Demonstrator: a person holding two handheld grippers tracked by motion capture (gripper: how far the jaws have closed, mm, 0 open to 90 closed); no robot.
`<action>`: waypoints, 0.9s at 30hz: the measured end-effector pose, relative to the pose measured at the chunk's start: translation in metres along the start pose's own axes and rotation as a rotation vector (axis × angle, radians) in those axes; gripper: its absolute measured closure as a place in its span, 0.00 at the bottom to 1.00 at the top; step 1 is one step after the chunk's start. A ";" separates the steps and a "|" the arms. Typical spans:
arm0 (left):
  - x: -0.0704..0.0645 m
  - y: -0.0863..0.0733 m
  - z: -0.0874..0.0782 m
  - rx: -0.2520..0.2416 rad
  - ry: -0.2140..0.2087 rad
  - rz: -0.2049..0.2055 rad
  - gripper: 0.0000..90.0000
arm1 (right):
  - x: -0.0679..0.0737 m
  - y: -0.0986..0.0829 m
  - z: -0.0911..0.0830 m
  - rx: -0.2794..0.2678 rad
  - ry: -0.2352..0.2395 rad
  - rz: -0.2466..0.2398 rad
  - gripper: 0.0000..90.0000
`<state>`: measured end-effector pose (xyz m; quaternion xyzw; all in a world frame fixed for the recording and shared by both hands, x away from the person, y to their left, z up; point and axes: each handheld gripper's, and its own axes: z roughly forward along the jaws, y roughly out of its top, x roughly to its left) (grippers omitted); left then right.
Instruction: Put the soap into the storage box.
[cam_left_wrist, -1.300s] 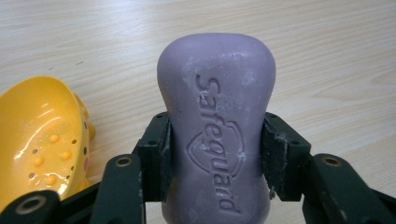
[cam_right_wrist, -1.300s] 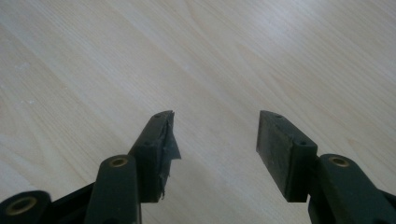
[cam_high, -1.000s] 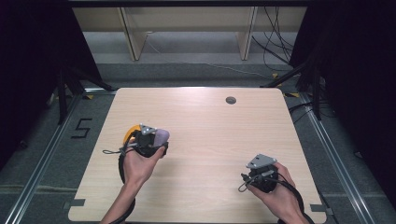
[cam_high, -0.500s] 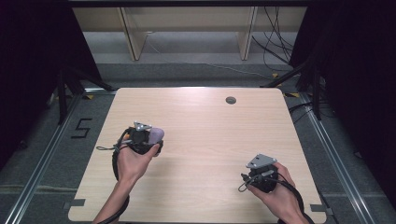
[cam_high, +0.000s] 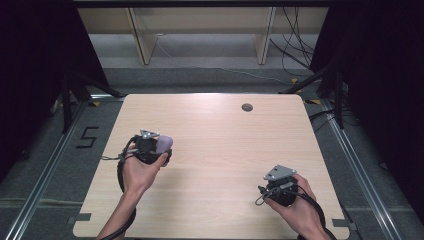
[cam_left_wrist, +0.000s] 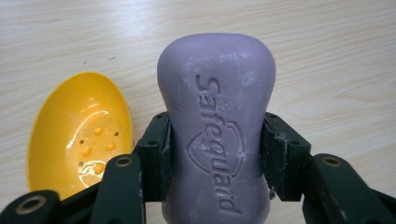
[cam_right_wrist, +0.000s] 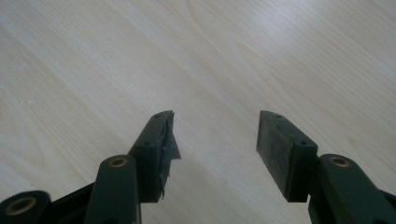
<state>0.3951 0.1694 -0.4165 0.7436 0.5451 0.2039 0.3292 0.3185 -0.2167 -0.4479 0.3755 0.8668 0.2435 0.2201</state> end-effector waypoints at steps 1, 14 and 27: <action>0.001 0.000 0.000 0.001 -0.001 -0.003 0.55 | 0.000 0.000 0.000 0.000 0.002 -0.002 0.52; 0.008 0.001 -0.002 0.007 0.011 -0.009 0.55 | 0.000 0.000 0.000 0.000 0.001 0.001 0.52; 0.015 0.001 -0.005 0.017 0.017 -0.012 0.55 | -0.001 0.000 -0.001 0.006 0.007 0.006 0.52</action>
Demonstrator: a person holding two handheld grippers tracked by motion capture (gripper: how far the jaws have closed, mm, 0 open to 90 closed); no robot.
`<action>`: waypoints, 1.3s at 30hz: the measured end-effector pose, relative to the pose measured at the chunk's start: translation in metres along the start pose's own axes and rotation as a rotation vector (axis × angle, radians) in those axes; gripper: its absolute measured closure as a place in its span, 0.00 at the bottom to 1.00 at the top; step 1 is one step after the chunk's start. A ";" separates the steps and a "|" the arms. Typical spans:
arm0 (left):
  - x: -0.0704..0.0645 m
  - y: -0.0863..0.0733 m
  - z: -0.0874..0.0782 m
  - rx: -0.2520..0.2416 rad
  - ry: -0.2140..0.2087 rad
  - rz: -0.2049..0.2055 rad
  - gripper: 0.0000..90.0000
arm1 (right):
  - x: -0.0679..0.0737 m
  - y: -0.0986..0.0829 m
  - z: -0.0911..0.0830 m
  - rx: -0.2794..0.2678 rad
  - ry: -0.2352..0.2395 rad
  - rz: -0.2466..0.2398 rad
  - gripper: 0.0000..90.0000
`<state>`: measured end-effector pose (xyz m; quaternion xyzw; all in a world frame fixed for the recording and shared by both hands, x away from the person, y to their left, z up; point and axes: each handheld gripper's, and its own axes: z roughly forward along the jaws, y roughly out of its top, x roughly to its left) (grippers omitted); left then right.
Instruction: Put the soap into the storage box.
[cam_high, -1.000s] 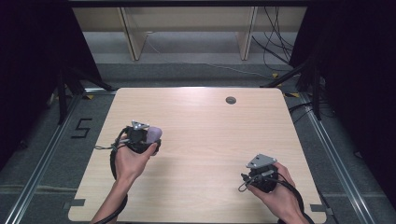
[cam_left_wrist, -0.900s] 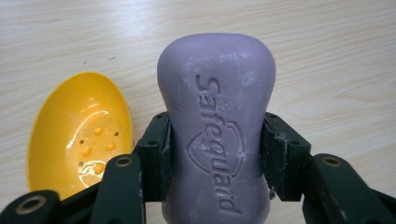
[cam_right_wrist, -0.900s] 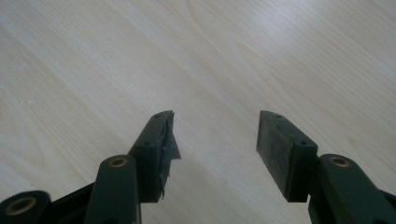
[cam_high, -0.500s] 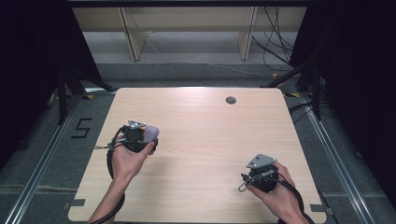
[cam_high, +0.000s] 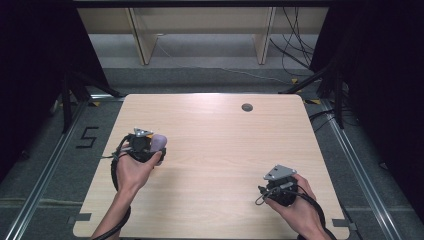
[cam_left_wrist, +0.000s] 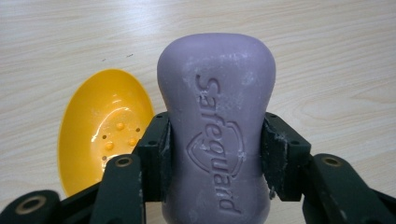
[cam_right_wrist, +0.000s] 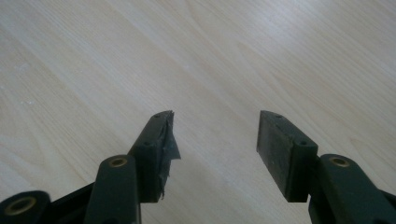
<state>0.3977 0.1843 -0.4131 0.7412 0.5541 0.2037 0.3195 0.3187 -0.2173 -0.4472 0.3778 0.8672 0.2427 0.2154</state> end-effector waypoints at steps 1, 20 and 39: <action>0.000 0.000 0.000 -0.002 0.001 0.001 0.55 | 0.000 0.000 0.000 0.000 0.000 0.000 0.52; 0.011 0.000 -0.001 -0.001 0.032 -0.016 0.55 | 0.000 0.000 0.000 -0.002 -0.002 -0.005 0.52; 0.026 0.006 0.002 0.028 0.077 -0.035 0.55 | 0.000 0.000 0.000 0.000 0.001 0.000 0.52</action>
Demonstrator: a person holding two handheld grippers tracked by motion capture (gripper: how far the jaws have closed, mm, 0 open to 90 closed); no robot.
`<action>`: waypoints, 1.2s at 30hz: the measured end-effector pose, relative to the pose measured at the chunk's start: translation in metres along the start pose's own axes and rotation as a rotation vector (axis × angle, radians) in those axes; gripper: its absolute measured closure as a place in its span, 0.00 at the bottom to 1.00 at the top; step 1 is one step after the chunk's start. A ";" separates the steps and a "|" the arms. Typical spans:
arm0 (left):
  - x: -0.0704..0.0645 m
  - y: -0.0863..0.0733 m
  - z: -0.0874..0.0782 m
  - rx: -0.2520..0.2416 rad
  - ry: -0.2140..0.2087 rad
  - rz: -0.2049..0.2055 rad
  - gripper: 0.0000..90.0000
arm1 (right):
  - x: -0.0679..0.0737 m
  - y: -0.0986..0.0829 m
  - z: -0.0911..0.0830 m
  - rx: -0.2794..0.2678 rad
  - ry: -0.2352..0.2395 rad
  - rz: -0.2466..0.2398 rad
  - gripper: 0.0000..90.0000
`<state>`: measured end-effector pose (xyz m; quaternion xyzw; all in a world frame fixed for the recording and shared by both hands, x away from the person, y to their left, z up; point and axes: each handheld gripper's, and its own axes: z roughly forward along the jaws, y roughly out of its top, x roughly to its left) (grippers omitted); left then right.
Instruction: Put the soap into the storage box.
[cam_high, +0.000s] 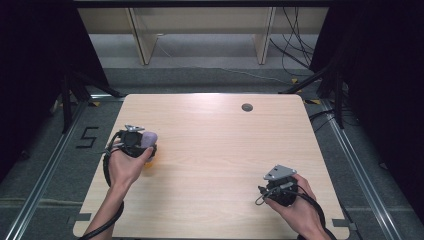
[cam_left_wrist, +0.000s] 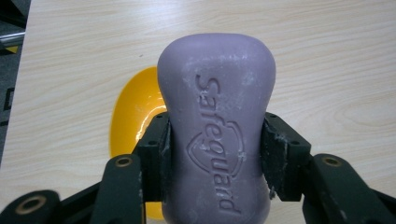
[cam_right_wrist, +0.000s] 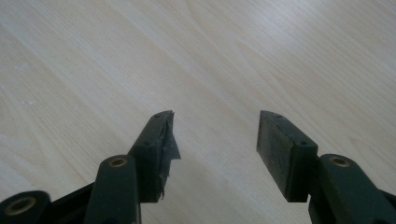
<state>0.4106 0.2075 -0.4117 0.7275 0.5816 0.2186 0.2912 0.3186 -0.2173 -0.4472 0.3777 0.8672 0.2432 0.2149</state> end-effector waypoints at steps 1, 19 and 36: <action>0.002 0.000 0.000 0.006 -0.001 -0.002 0.54 | 0.000 0.000 0.000 0.000 0.000 0.000 0.52; 0.018 0.006 0.012 0.034 0.040 0.010 0.55 | 0.000 0.000 0.000 0.000 -0.001 0.000 0.52; 0.026 0.006 0.024 0.074 0.040 -0.007 0.54 | 0.000 0.000 0.000 -0.002 -0.003 -0.002 0.52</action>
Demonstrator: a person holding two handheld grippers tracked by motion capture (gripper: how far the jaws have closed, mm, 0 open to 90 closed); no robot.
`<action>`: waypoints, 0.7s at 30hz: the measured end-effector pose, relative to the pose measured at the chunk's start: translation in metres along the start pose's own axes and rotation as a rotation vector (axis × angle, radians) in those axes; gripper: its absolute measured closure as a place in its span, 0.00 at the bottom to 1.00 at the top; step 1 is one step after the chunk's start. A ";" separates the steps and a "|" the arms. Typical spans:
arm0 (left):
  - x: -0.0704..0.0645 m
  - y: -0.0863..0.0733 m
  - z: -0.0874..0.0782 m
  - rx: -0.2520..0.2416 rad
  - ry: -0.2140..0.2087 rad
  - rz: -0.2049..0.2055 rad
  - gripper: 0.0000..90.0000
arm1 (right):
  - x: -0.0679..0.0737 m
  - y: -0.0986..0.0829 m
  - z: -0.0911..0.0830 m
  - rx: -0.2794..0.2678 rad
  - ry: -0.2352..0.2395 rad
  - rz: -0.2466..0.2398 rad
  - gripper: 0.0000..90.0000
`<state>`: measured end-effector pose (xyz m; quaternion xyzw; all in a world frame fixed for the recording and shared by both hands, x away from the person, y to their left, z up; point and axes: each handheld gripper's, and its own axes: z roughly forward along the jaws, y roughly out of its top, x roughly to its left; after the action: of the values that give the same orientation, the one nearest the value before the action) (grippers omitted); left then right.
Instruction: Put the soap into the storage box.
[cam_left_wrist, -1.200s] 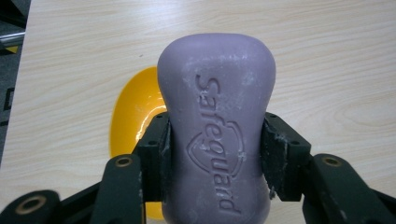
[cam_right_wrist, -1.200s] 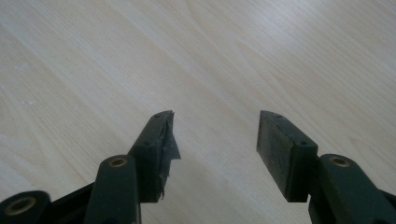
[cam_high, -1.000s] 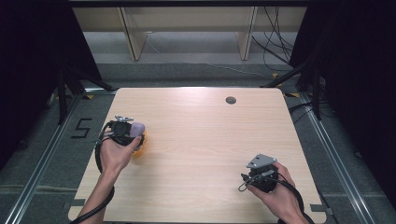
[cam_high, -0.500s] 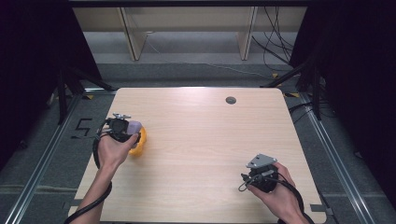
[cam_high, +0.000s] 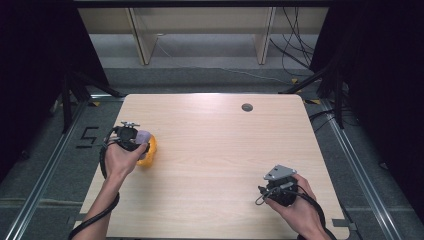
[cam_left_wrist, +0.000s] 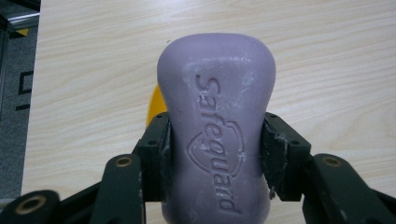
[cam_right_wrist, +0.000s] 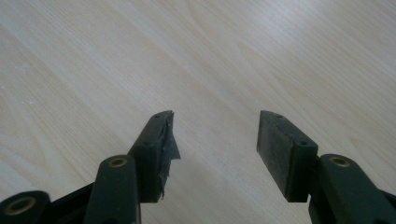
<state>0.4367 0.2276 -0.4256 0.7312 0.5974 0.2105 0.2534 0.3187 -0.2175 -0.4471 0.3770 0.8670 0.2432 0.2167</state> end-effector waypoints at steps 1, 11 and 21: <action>0.000 0.000 0.001 0.005 0.001 0.004 0.54 | 0.000 0.000 0.000 0.000 0.000 0.000 0.52; 0.003 0.000 0.007 0.031 0.001 0.007 0.54 | 0.000 0.000 0.000 0.000 0.000 0.000 0.52; 0.004 0.001 0.014 0.040 -0.001 -0.015 0.54 | 0.000 0.000 0.000 0.001 -0.003 0.001 0.52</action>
<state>0.4472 0.2298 -0.4359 0.7318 0.6067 0.1960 0.2406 0.3185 -0.2175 -0.4471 0.3778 0.8667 0.2424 0.2177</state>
